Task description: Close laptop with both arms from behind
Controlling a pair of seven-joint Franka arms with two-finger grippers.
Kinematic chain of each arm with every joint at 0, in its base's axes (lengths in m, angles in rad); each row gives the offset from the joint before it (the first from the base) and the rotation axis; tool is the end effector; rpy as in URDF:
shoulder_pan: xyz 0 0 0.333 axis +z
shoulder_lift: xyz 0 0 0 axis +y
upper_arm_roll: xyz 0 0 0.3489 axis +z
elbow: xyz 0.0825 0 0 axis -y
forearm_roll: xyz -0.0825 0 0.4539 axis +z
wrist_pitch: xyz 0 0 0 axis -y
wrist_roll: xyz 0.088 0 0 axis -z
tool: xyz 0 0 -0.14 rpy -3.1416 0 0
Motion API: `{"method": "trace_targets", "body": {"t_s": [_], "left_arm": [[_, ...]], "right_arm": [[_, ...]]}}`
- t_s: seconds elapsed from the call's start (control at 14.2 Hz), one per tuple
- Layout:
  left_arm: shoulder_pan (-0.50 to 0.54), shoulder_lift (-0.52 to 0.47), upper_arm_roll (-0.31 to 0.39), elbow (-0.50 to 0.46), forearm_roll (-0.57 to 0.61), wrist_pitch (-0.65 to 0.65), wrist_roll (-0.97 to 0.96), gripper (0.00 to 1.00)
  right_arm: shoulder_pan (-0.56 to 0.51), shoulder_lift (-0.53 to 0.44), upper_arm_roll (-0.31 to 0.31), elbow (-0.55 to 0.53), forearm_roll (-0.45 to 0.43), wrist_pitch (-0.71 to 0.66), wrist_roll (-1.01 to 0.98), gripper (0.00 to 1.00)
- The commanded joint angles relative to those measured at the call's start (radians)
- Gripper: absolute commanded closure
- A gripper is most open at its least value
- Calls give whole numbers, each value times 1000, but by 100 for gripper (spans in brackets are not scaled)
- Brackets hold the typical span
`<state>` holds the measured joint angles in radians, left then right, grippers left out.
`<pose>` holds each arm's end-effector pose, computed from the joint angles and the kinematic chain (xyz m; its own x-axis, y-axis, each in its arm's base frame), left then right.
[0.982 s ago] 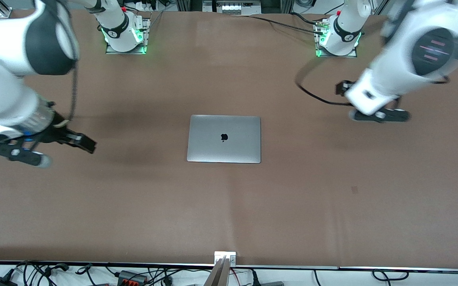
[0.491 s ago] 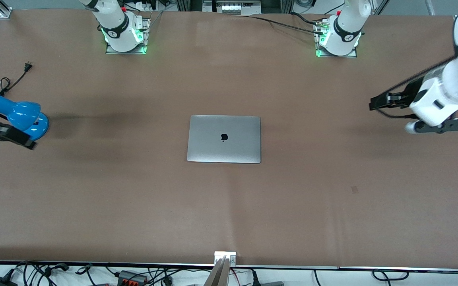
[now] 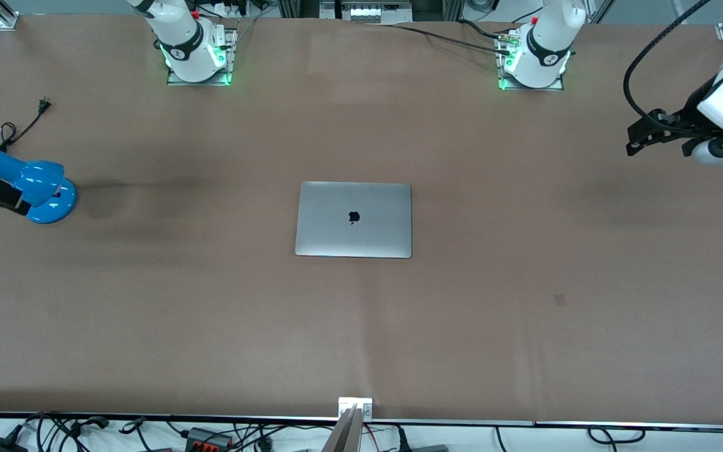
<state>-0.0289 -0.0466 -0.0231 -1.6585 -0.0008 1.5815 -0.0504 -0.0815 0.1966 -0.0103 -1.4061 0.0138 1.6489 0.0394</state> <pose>0.6059 -0.0319 0.6065 0.9995 -0.0015 -0.0304 -0.0016 -1.0000 -0.0018 0.6970 -0.0617 0.5913 0.9903 -0.1315 0.0457 -0.1310 -0.9913 -0.0136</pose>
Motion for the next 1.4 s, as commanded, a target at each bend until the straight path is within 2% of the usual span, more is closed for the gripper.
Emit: {"method": "trace_targets", "body": {"t_s": [0.0,0.14,0.35,1.33], "left_arm": [[-13,-2,5,-15,16,3,17,0],[-14,-4,3,-15,16,-11,17,0],[-19,-4,2,-14,16,-15,9,0],[-19,-4,-20,-1,16,-18,7,0]], "right_arm": [[-3,-150,12,-209,-41,35,-19,0],[-1,-225,12,-321,-48,90,-19,0],[-3,-287,12,-396,-49,91,-47,0],[5,-255,13,-349,-46,92,-52,0]]}}
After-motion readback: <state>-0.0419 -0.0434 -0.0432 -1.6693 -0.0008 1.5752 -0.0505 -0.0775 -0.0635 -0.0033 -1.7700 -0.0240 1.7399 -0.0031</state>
